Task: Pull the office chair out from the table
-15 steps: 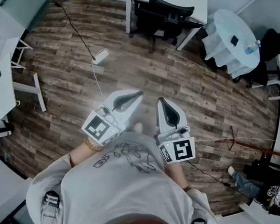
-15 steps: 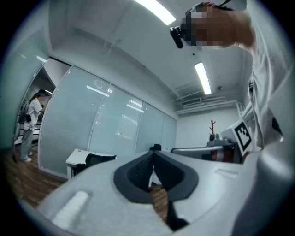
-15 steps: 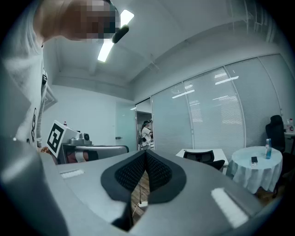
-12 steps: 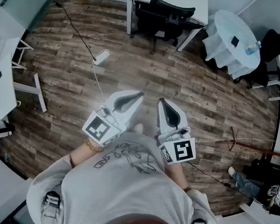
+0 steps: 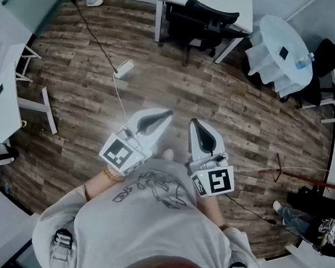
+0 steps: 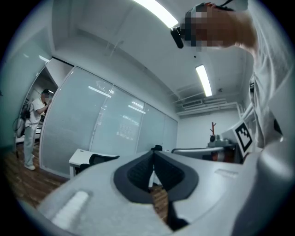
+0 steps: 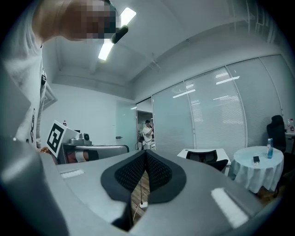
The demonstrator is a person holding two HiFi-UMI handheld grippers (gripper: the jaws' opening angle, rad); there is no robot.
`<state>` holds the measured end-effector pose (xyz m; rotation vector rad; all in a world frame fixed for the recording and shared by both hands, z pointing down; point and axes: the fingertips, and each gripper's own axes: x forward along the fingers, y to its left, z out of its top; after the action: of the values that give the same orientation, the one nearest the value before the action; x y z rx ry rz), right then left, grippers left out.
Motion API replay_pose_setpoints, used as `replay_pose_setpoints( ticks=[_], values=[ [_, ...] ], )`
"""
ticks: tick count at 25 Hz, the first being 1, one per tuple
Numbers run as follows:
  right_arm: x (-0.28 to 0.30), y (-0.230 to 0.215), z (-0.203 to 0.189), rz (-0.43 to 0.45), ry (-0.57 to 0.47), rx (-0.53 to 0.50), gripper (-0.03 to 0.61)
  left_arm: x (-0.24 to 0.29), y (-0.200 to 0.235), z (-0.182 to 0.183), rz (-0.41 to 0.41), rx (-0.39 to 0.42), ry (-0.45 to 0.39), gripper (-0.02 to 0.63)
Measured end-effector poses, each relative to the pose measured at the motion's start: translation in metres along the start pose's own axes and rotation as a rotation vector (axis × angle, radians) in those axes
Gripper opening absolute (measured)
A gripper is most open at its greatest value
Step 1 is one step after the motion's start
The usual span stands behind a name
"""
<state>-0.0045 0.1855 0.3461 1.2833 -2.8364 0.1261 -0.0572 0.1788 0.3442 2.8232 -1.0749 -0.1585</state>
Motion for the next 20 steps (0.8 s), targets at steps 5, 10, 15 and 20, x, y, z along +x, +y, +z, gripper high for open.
replay_pose_setpoints(
  ticks=[5, 10, 15, 20],
  values=[
    [0.013, 0.015, -0.002, 0.005, -0.008, 0.012, 0.008, -0.014, 0.015, 0.001, 0.005, 0.000, 0.002, 0.003],
    [0.025, 0.019, -0.001, 0.011, -0.025, 0.031, 0.008, -0.017, 0.028, 0.004, 0.009, 0.004, -0.006, 0.003],
    [0.041, 0.013, -0.003, 0.014, -0.023, 0.035, 0.008, -0.013, 0.045, 0.003, 0.019, 0.008, -0.001, 0.005],
    [0.058, -0.001, -0.003, 0.017, -0.028, 0.032, 0.008, -0.002, 0.062, 0.003, 0.025, 0.016, 0.001, 0.005]
  ],
)
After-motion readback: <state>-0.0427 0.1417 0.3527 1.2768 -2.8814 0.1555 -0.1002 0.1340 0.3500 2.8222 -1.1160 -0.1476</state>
